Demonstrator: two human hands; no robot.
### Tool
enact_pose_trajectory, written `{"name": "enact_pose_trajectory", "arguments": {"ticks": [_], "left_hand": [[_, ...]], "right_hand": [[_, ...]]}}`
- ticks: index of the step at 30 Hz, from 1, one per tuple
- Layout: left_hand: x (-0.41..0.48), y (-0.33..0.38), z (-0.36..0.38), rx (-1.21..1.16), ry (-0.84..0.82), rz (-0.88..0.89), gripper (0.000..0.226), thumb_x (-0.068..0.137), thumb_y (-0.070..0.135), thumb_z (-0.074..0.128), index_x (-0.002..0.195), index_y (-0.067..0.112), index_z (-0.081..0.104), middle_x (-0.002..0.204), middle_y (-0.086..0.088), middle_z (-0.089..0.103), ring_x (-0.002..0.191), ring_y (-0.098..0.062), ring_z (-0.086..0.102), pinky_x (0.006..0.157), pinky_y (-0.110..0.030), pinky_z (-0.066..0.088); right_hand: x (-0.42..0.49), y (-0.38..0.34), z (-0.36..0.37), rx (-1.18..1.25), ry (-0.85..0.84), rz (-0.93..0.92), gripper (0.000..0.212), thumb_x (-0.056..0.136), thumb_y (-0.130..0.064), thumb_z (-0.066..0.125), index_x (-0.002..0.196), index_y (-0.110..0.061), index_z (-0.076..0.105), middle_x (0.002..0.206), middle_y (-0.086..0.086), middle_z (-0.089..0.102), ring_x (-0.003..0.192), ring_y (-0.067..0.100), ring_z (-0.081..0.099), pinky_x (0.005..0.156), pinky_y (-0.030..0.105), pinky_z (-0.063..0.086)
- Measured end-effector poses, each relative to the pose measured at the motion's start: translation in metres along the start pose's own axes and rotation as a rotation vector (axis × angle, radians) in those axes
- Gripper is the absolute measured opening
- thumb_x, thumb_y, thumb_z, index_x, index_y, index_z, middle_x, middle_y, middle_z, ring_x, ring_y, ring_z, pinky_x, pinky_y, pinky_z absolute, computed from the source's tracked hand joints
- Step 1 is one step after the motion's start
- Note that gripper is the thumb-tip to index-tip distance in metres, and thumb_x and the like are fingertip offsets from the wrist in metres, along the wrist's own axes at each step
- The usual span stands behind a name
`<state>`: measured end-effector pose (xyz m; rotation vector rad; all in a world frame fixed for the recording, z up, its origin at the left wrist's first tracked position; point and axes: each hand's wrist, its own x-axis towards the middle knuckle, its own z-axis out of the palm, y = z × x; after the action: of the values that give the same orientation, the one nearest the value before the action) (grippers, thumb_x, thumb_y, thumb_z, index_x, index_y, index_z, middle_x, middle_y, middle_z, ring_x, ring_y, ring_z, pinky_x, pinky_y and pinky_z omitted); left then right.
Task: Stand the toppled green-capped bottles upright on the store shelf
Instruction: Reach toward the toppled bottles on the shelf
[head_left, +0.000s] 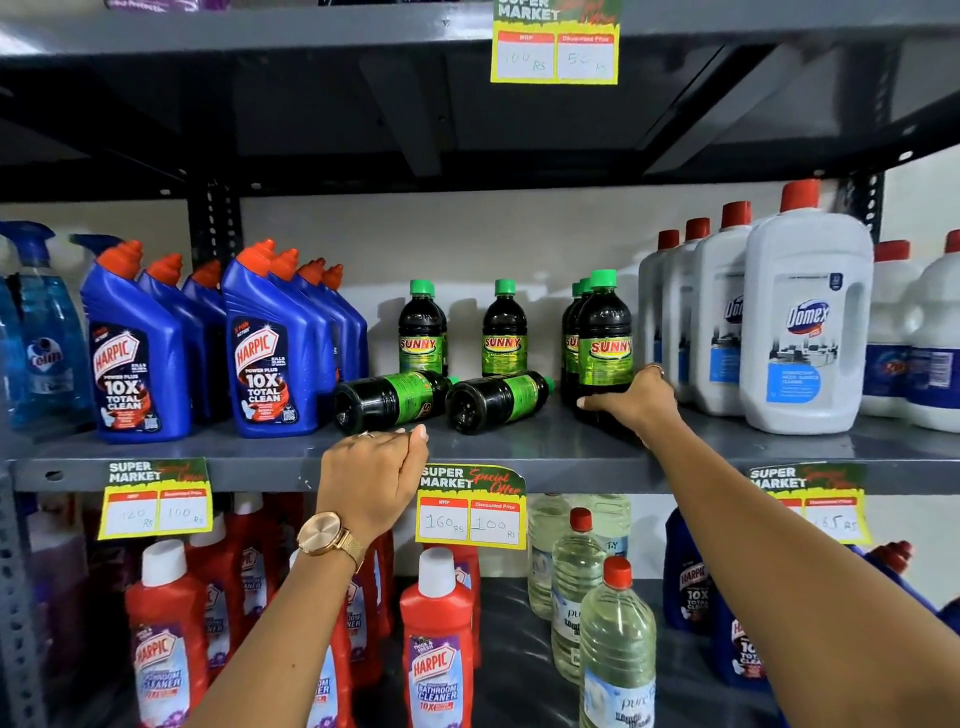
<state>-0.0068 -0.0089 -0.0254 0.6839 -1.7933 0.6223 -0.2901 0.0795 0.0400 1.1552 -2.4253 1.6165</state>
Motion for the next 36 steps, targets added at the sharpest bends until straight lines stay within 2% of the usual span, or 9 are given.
{"name": "enact_pose_trajectory", "arguments": {"ticks": [6, 16, 22, 26, 27, 29, 32, 34, 36], "left_hand": [[-0.001, -0.001, 0.001, -0.006, -0.001, -0.008, 0.055, 0.094, 0.033, 0.034, 0.061, 0.015, 0.073, 0.051, 0.002, 0.067, 0.045, -0.02, 0.062, 0.041, -0.026, 0.041], [0.0, -0.001, 0.001, 0.005, -0.001, -0.017, 0.055, 0.094, 0.033, 0.034, 0.06, 0.014, 0.072, 0.05, 0.001, 0.067, 0.044, -0.022, 0.062, 0.04, -0.029, 0.043], [0.001, 0.0, -0.001, -0.003, -0.01, 0.008, 0.054, 0.093, 0.032, 0.035, 0.057, 0.014, 0.071, 0.046, 0.001, 0.063, 0.04, -0.02, 0.058, 0.04, -0.025, 0.037], [0.001, 0.001, -0.003, -0.003, -0.013, 0.014, 0.053, 0.092, 0.031, 0.037, 0.053, 0.013, 0.067, 0.043, 0.001, 0.06, 0.038, -0.021, 0.056, 0.041, -0.022, 0.031], [0.001, 0.001, -0.004, -0.002, -0.013, 0.009, 0.053, 0.092, 0.031, 0.037, 0.051, 0.013, 0.065, 0.042, 0.001, 0.059, 0.037, -0.021, 0.055, 0.042, -0.021, 0.03], [0.001, 0.002, -0.004, -0.006, -0.017, -0.001, 0.054, 0.092, 0.031, 0.037, 0.048, 0.012, 0.061, 0.041, 0.001, 0.057, 0.036, -0.021, 0.054, 0.042, -0.02, 0.028], [0.002, 0.004, -0.006, -0.006, -0.038, -0.017, 0.054, 0.092, 0.032, 0.035, 0.051, 0.013, 0.063, 0.045, 0.001, 0.06, 0.039, -0.022, 0.056, 0.042, -0.023, 0.034], [0.002, 0.005, -0.007, -0.006, -0.035, -0.007, 0.052, 0.092, 0.031, 0.036, 0.052, 0.013, 0.065, 0.046, 0.001, 0.062, 0.04, -0.022, 0.057, 0.042, -0.024, 0.037], [0.002, 0.006, -0.008, -0.002, -0.041, -0.002, 0.05, 0.091, 0.029, 0.038, 0.05, 0.013, 0.062, 0.045, 0.001, 0.061, 0.039, -0.021, 0.057, 0.041, -0.025, 0.038]], "right_hand": [[0.0, 0.002, 0.0, -0.015, -0.01, -0.011, 0.075, 0.063, -0.033, 0.088, 0.117, 0.001, 0.049, 0.118, 0.019, 0.06, 0.103, 0.034, 0.06, 0.085, 0.04, 0.052], [-0.001, 0.0, 0.002, -0.185, 0.02, -0.036, 0.08, 0.068, -0.042, 0.083, 0.124, 0.003, 0.048, 0.122, 0.02, 0.06, 0.113, 0.037, 0.059, 0.093, 0.044, 0.05], [-0.011, -0.007, -0.002, -0.213, 0.144, -0.021, 0.113, 0.065, -0.05, 0.081, 0.145, 0.004, 0.022, 0.146, 0.024, 0.033, 0.134, 0.042, 0.034, 0.107, 0.047, 0.034], [-0.03, -0.023, -0.006, -0.132, 0.455, -0.341, 0.057, 0.076, -0.054, 0.062, 0.112, -0.01, 0.056, 0.111, 0.008, 0.058, 0.103, 0.03, 0.054, 0.081, 0.038, 0.043], [-0.035, -0.029, -0.005, -0.078, 0.364, -0.365, 0.047, 0.079, -0.058, 0.057, 0.096, -0.014, 0.058, 0.094, 0.005, 0.06, 0.087, 0.027, 0.057, 0.073, 0.034, 0.042], [-0.04, -0.042, 0.004, 0.053, -0.018, -0.232, 0.059, 0.082, -0.07, 0.048, 0.074, -0.012, 0.057, 0.066, 0.003, 0.058, 0.058, 0.02, 0.054, 0.059, 0.026, 0.043], [-0.041, -0.066, 0.023, 0.071, -0.536, 0.147, 0.093, 0.073, -0.087, 0.031, 0.089, 0.0, 0.06, 0.043, 0.001, 0.059, 0.03, 0.01, 0.046, 0.032, 0.015, 0.035], [-0.032, -0.077, 0.035, -0.054, -0.638, 0.25, 0.102, 0.065, -0.094, 0.026, 0.104, -0.004, 0.055, 0.037, 0.0, 0.057, 0.022, 0.005, 0.038, 0.028, 0.009, 0.027], [-0.021, -0.083, 0.045, -0.088, -0.676, 0.327, 0.101, 0.063, -0.094, 0.032, 0.094, 0.0, 0.054, 0.036, 0.001, 0.056, 0.019, 0.003, 0.036, 0.027, 0.007, 0.025]]}}
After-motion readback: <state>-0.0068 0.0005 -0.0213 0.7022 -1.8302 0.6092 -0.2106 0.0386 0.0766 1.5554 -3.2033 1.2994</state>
